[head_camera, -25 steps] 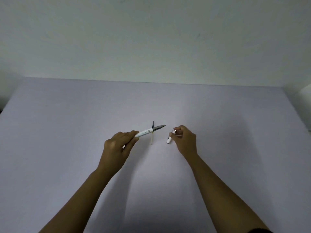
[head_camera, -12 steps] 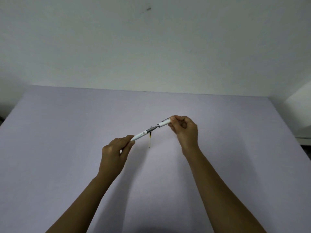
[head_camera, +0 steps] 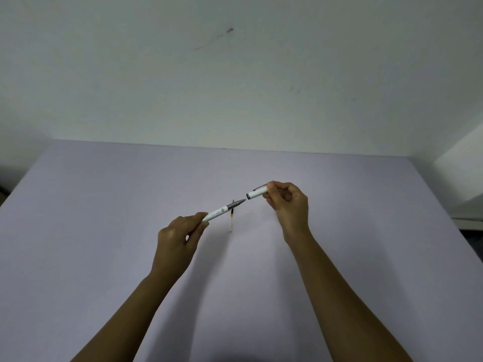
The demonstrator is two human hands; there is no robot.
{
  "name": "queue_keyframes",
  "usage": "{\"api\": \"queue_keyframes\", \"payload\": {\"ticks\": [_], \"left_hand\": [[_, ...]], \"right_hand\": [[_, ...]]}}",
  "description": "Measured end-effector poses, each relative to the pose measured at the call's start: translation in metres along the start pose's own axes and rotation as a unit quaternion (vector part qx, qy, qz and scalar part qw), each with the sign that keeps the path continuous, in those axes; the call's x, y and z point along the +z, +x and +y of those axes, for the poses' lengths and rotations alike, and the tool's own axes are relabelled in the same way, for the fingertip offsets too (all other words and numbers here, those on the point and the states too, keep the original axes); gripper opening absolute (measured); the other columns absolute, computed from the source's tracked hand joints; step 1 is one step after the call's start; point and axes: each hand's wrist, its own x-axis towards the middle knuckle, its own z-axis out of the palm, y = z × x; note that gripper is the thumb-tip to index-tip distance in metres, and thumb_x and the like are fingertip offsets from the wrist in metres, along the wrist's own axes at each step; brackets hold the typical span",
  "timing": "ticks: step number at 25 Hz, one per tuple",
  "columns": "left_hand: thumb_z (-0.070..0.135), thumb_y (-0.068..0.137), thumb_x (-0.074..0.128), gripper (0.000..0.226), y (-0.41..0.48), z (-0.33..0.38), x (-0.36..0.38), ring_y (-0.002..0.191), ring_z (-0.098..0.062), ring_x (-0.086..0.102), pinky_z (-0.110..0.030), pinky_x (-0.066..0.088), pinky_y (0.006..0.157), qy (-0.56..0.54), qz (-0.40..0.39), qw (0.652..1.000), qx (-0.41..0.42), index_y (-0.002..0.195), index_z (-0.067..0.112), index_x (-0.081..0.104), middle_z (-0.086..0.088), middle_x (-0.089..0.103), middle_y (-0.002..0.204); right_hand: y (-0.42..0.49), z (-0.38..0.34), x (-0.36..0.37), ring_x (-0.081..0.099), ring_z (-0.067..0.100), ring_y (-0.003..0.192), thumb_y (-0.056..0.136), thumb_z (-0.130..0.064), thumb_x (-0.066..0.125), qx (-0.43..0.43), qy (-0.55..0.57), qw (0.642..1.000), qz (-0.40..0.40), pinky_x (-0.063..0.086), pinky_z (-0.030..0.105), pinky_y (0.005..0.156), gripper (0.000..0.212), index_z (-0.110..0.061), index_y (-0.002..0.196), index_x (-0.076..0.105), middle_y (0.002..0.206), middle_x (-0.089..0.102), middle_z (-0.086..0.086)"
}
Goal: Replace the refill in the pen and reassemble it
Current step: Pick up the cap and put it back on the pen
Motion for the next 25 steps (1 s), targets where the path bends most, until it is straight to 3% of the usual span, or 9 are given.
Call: {"api": "queue_keyframes", "payload": {"ticks": [4, 9, 17, 22, 25], "left_hand": [[0.033, 0.085, 0.05, 0.034, 0.001, 0.002, 0.001, 0.064, -0.011, 0.046, -0.005, 0.033, 0.059, 0.007, 0.001, 1.0, 0.014, 0.098, 0.01, 0.071, 0.001, 0.063, 0.064], [0.032, 0.085, 0.051, 0.033, 0.004, 0.009, 0.007, 0.062, -0.014, 0.045, -0.018, 0.035, 0.053, -0.003, 0.003, 1.0, 0.027, 0.098, 0.01, 0.071, -0.001, 0.062, 0.059], [0.031, 0.084, 0.05, 0.032, 0.009, 0.009, 0.015, 0.057, -0.014, 0.045, -0.018, 0.031, 0.048, 0.016, 0.019, 1.0, 0.019, 0.095, 0.011, 0.072, 0.0, 0.06, 0.054], [0.028, 0.085, 0.059, 0.022, 0.009, -0.004, 0.039, 0.05, -0.022, 0.05, -0.027, 0.038, 0.047, 0.14, -0.126, 0.982, 0.007, 0.073, 0.011, 0.066, -0.003, 0.059, 0.053], [0.024, 0.085, 0.064, 0.027, 0.001, -0.01, 0.063, 0.048, -0.017, 0.043, -0.028, 0.037, 0.05, 0.107, -0.184, 0.973, -0.087, 0.063, 0.009, 0.058, 0.0, 0.05, 0.051]], "right_hand": [[-0.005, -0.003, 0.002, 0.071, 0.011, 0.074, 0.085, -0.013, 0.065, -0.003, -0.003, 1.0, -0.011, 0.056, 0.022, 0.072, 0.008, -0.018, 0.079, 0.067, 0.077, 0.072, -0.002], [-0.01, -0.001, 0.007, 0.072, 0.013, 0.076, 0.085, -0.013, 0.065, -0.002, -0.017, 0.999, -0.033, 0.057, 0.02, 0.072, 0.007, -0.018, 0.08, 0.067, 0.081, 0.073, 0.002], [-0.006, 0.004, 0.015, 0.072, 0.016, 0.079, 0.085, -0.013, 0.066, 0.013, -0.018, 0.998, -0.053, 0.058, 0.023, 0.077, 0.002, -0.012, 0.084, 0.067, 0.084, 0.073, 0.005], [0.011, 0.019, 0.021, 0.072, 0.013, 0.079, 0.084, -0.018, 0.067, 0.015, -0.084, 0.994, -0.071, 0.058, 0.032, 0.084, 0.011, -0.014, 0.094, 0.069, 0.088, 0.074, 0.006], [0.018, 0.037, 0.027, 0.068, 0.017, 0.097, 0.092, -0.025, 0.055, 0.066, -0.134, 0.982, -0.117, 0.054, 0.031, 0.093, 0.032, -0.009, 0.119, 0.061, 0.113, 0.069, 0.011]]}}
